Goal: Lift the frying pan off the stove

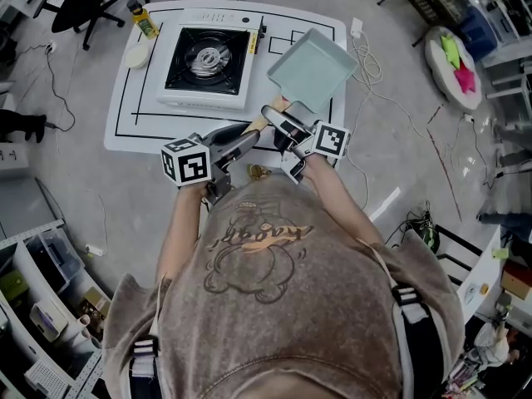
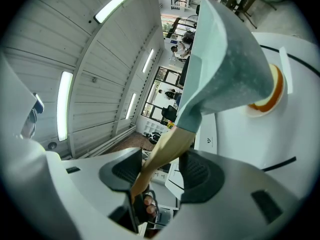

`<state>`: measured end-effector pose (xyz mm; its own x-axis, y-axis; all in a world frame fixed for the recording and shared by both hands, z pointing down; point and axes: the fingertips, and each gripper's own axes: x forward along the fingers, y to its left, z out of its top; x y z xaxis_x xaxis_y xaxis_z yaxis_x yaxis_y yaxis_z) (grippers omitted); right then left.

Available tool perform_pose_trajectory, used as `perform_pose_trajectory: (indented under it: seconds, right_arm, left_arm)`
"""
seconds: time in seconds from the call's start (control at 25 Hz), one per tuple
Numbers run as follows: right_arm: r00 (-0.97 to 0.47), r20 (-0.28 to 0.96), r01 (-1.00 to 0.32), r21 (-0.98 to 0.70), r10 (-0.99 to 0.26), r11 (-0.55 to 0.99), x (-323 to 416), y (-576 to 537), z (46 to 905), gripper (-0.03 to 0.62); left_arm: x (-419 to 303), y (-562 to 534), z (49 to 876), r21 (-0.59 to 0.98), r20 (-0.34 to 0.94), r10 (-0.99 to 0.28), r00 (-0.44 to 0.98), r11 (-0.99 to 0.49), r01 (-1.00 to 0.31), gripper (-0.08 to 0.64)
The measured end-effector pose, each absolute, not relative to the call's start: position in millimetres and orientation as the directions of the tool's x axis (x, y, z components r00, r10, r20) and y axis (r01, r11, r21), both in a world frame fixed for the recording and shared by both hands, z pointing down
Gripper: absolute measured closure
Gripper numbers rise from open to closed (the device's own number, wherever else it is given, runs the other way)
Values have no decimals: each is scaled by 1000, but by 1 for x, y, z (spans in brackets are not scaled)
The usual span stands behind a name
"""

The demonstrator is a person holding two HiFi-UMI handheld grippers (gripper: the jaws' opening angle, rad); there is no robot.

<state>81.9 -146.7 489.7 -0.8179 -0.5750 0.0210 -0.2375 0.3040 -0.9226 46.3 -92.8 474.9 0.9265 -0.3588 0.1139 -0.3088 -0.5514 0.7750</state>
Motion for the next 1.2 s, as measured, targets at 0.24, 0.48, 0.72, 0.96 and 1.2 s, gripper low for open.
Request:
perform_pose_trajectory:
  seconds: [0.24, 0.48, 0.72, 0.96, 1.2]
  right_arm:
    - [-818, 22, -233, -926, -575, 296, 81, -147, 490, 360]
    - [-821, 16, -227, -926, -570, 302, 80, -148, 489, 360]
    - [-823, 15, -227, -925, -568, 305, 80, -148, 488, 364]
    - [-819, 23, -229, -929, -574, 290, 81, -148, 491, 364]
    - [-820, 18, -228, -927, -572, 298, 81, -147, 489, 364]
  left_arm:
    - [46, -93, 475, 776, 118, -362, 925, -548, -313, 420]
    - [45, -94, 474, 778, 119, -365, 923, -544, -316, 420]
    - [45, -94, 474, 777, 117, -369, 922, -544, -316, 422]
    - [45, -94, 474, 778, 114, -371, 922, -543, -315, 420]
    - [45, -93, 473, 780, 111, -373, 921, -542, -314, 420]
